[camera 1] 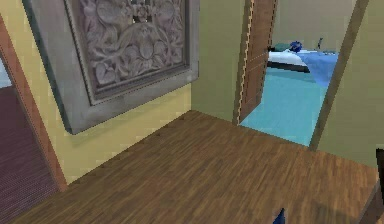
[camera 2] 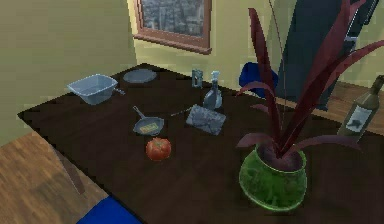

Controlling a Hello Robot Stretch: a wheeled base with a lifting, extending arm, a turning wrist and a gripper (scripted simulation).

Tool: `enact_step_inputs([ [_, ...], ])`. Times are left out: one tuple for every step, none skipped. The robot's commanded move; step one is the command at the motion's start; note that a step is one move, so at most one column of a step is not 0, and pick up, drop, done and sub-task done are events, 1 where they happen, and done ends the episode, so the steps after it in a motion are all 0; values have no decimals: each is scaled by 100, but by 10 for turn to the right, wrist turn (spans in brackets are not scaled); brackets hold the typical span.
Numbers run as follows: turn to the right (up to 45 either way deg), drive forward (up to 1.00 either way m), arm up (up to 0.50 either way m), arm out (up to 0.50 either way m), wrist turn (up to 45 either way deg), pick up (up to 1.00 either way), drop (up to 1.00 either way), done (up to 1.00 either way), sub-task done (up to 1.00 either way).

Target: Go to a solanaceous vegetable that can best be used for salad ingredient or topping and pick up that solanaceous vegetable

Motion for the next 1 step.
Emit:
enact_step_inputs([
  [0,0,38,0,0,0,0,0,0],
])
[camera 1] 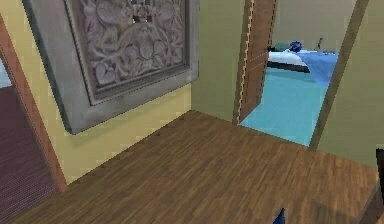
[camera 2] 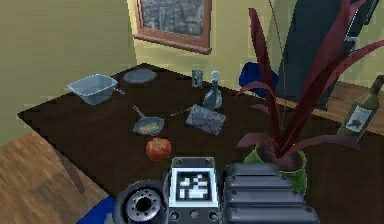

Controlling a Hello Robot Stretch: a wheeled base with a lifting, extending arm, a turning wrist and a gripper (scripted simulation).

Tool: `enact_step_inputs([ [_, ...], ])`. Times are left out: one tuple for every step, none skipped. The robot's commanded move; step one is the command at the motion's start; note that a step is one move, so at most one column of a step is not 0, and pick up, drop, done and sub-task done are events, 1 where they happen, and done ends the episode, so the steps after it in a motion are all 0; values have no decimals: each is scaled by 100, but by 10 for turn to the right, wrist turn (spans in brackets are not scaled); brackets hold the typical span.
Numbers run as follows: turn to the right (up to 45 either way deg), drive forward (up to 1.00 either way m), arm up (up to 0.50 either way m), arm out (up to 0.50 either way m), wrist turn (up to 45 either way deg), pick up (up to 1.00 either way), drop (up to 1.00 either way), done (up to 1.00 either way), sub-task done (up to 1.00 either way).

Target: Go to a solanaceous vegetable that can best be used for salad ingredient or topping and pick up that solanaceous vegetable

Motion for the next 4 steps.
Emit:
enact_step_inputs([
  [0,0,0,32,0,0,0,0,0],
  [0,0,0,0,450,0,0,0,0],
  [0,0,0,0,450,0,0,0,0],
  [0,0,0,0,450,0,0,0,0],
])
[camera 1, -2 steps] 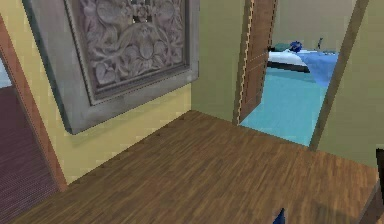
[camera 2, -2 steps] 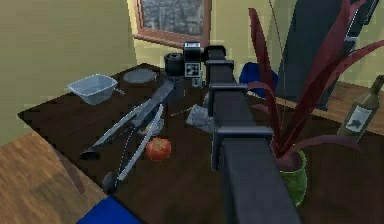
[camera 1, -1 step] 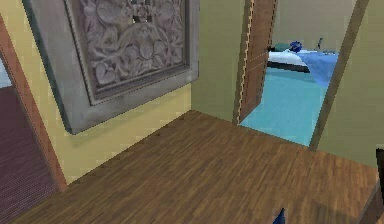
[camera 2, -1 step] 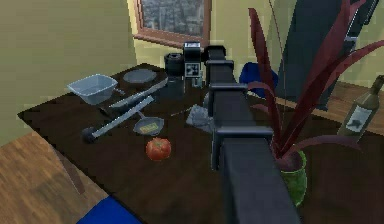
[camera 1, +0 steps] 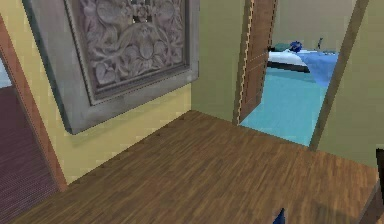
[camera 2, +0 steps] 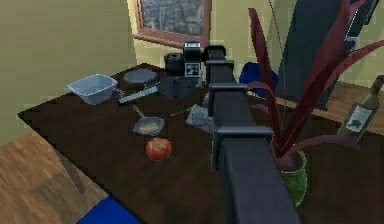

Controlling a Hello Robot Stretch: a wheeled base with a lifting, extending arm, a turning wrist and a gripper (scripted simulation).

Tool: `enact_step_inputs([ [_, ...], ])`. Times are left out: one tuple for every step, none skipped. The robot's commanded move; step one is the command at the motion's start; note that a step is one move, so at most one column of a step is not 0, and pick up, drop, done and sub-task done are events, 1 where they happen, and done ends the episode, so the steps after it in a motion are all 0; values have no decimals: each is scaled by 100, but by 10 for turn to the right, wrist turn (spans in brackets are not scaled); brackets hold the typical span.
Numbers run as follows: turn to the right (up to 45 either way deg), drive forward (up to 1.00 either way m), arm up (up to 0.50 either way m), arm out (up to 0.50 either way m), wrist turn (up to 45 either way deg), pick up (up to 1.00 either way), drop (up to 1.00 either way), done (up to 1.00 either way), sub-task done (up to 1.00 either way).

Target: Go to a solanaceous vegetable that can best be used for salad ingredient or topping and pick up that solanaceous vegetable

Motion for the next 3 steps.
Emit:
enact_step_inputs([
  [0,0,0,0,120,0,0,0,0],
  [0,0,-28,0,0,0,0,0,0],
  [0,0,0,0,0,100,0,0,0],
])
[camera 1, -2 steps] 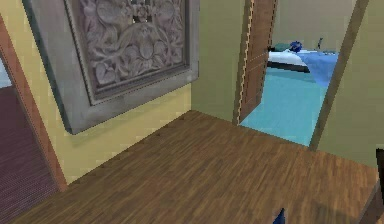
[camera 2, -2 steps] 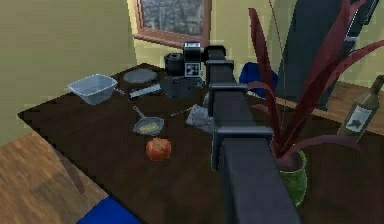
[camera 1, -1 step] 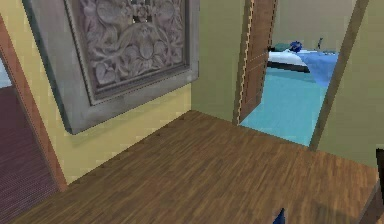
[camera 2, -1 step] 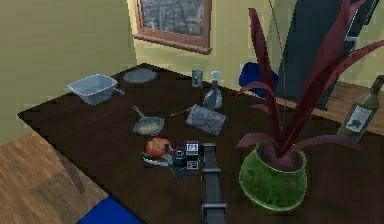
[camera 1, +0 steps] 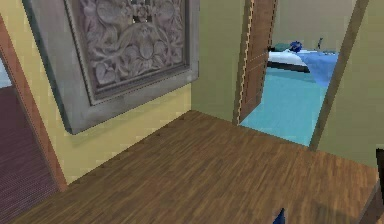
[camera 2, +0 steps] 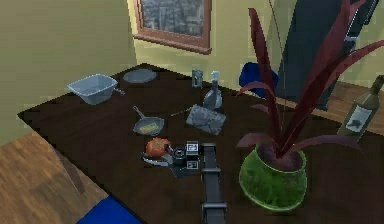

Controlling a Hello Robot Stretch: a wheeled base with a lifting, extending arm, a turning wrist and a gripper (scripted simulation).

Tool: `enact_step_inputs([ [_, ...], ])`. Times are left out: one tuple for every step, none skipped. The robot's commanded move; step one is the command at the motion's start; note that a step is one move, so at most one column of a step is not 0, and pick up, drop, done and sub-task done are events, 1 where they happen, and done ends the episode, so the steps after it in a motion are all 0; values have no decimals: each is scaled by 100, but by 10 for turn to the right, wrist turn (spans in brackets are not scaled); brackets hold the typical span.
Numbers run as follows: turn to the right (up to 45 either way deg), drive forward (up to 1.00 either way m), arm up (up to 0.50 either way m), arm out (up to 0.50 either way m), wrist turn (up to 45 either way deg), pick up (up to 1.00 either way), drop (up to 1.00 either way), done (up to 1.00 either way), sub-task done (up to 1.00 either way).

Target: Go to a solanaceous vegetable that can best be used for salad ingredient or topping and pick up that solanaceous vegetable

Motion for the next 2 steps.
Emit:
enact_step_inputs([
  [0,0,10,0,0,0,0,0,0],
  [0,0,0,0,0,0,0,100,0],
])
